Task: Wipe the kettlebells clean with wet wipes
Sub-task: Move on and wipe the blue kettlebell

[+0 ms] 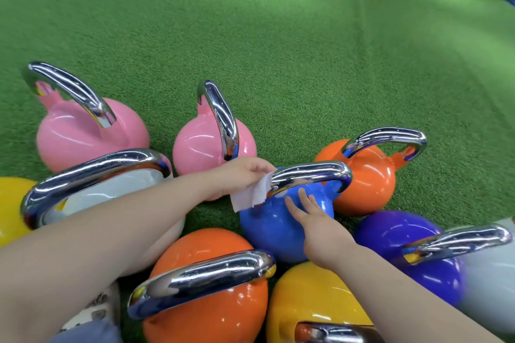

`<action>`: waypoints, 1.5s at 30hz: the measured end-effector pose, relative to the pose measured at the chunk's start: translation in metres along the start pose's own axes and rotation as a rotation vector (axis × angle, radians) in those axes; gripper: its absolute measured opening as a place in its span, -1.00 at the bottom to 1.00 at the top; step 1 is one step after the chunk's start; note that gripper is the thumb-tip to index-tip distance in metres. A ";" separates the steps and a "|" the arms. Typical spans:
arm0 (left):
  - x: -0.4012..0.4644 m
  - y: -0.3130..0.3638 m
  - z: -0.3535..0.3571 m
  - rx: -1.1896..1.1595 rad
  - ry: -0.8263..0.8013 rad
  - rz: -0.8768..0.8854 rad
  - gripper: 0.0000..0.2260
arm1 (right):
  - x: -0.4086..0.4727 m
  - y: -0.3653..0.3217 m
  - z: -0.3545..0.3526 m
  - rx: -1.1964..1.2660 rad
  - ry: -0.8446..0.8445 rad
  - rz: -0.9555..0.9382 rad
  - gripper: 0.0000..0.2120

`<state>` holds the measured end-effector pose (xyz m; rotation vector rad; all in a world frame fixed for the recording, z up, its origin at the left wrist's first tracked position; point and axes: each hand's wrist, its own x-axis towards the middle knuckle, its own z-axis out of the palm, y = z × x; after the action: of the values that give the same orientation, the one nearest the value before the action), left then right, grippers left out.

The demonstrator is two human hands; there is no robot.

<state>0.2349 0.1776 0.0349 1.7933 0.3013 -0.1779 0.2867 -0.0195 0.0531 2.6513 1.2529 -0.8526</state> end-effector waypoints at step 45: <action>-0.005 -0.050 0.063 0.220 0.610 -0.065 -0.57 | -0.004 -0.002 0.001 0.006 0.047 -0.016 -0.19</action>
<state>0.2181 0.1268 -0.0256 2.0268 0.7977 0.3115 0.2826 -0.0210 0.0551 2.6849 1.2858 -0.8026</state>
